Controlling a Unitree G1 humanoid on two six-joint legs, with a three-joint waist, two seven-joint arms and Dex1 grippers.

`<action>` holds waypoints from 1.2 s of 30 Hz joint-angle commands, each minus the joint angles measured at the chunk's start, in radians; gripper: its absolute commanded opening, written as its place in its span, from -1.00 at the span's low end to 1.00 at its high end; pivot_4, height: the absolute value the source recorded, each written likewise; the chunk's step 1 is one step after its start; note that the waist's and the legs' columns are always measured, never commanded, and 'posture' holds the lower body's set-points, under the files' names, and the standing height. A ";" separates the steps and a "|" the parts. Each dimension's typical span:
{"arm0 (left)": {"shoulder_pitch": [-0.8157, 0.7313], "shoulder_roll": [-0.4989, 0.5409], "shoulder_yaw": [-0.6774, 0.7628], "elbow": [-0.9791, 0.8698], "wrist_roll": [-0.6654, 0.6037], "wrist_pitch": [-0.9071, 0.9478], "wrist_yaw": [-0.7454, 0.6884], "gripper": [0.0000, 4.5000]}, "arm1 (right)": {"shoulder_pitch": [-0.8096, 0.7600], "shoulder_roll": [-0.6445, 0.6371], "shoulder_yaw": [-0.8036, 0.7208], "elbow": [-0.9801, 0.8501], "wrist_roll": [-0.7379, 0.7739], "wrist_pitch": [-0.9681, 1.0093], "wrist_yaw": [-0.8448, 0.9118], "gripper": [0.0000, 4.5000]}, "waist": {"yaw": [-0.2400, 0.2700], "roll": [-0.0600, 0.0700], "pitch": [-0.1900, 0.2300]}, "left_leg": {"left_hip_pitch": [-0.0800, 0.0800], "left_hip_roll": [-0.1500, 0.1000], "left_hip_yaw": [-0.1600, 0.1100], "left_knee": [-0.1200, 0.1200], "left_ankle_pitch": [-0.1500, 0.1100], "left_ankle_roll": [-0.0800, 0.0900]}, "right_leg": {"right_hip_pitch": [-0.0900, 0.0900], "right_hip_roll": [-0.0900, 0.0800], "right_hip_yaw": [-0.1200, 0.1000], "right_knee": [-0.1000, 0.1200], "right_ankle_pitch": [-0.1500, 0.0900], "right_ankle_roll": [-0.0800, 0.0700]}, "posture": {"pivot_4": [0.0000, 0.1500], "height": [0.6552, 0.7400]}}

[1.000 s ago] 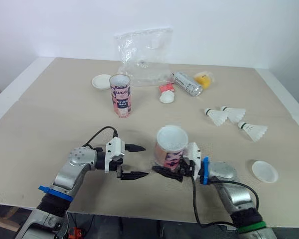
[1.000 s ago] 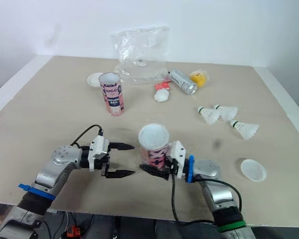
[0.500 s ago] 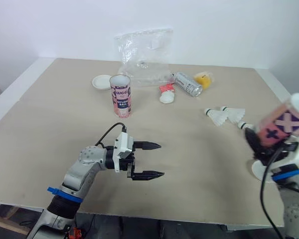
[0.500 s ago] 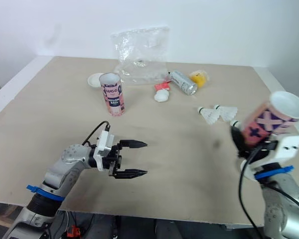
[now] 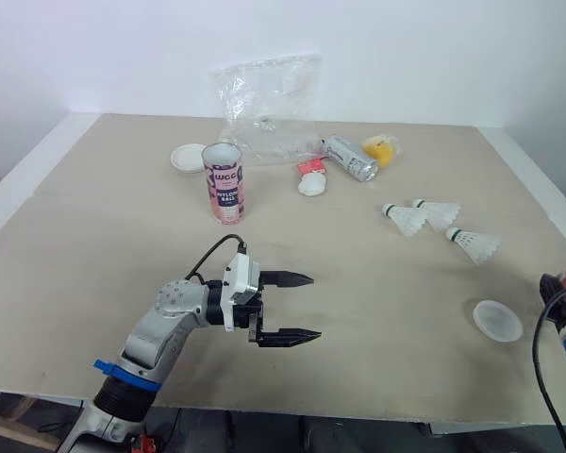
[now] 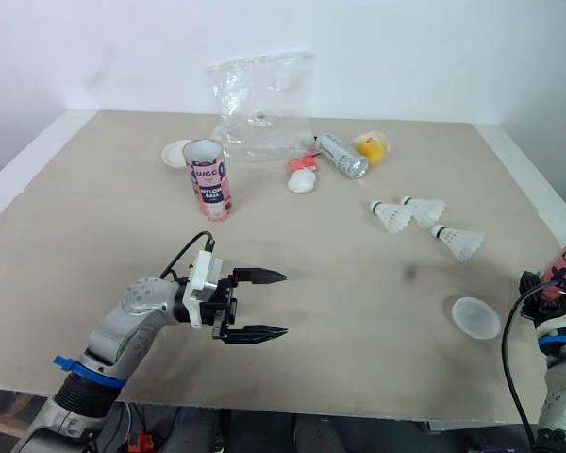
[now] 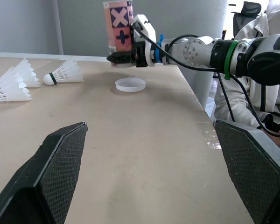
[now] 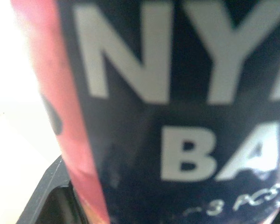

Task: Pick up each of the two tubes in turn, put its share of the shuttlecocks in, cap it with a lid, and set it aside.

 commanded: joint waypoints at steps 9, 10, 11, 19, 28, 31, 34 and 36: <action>-0.006 0.009 -0.001 -0.050 -0.004 0.000 0.017 1.00 | -0.068 -0.046 0.000 0.170 -0.004 -0.064 0.028 0.36 | -0.001 0.000 0.000 | 0.001 0.000 0.000 0.000 0.000 0.000 | 0.001 0.000 0.001 0.000 0.000 0.000 | 1.00 1.00; -0.008 0.009 -0.001 -0.049 -0.004 0.001 0.017 1.00 | -0.066 -0.047 0.003 0.172 -0.003 -0.069 0.038 0.36 | -0.001 0.000 0.000 | 0.001 -0.001 0.000 0.000 0.000 0.000 | 0.001 0.000 0.001 0.000 0.000 0.000 | 1.00 1.00; -0.009 0.008 -0.002 -0.048 -0.004 0.002 0.018 1.00 | -0.062 -0.048 0.006 0.172 -0.001 -0.070 0.051 0.36 | -0.001 0.000 0.000 | 0.001 -0.001 0.000 0.000 0.000 0.000 | 0.001 0.000 0.001 0.000 0.000 0.000 | 1.00 1.00; -0.019 0.005 -0.007 -0.038 -0.004 0.002 0.019 1.00 | -0.017 -0.044 0.019 0.125 0.000 -0.063 0.069 0.96 | -0.001 0.001 0.000 | 0.001 -0.001 0.000 0.000 0.000 0.000 | 0.001 0.000 0.001 0.000 0.000 0.001 | 1.00 1.00; -0.027 0.001 -0.011 -0.024 -0.003 0.000 0.017 1.00 | 0.142 0.016 -0.033 -0.133 0.055 -0.001 0.019 0.96 | 0.000 0.001 0.000 | 0.001 -0.001 0.000 0.000 0.000 0.000 | 0.001 0.000 0.001 0.000 -0.001 0.001 | 1.00 1.00; -0.037 -0.003 -0.012 -0.006 -0.001 -0.006 0.011 1.00 | 0.214 0.047 -0.069 -0.267 0.092 0.042 -0.014 0.96 | 0.000 0.003 0.000 | 0.001 -0.001 0.000 0.000 0.000 0.000 | 0.001 0.000 0.001 0.000 -0.001 0.001 | 1.00 1.00; -0.051 -0.009 -0.016 0.016 0.003 -0.015 0.000 1.00 | 0.283 0.080 -0.109 -0.384 0.124 0.086 -0.048 0.96 | 0.000 0.003 0.000 | 0.001 -0.001 0.000 0.000 0.000 0.000 | 0.001 0.000 0.002 0.000 -0.001 0.001 | 1.00 1.00; -0.060 -0.015 -0.019 0.030 0.007 -0.021 -0.006 1.00 | 0.338 0.109 -0.130 -0.475 0.148 0.117 -0.069 0.96 | 0.000 0.003 0.000 | 0.001 -0.001 0.000 0.000 0.000 0.000 | 0.001 0.000 0.001 0.000 -0.001 0.001 | 1.00 1.00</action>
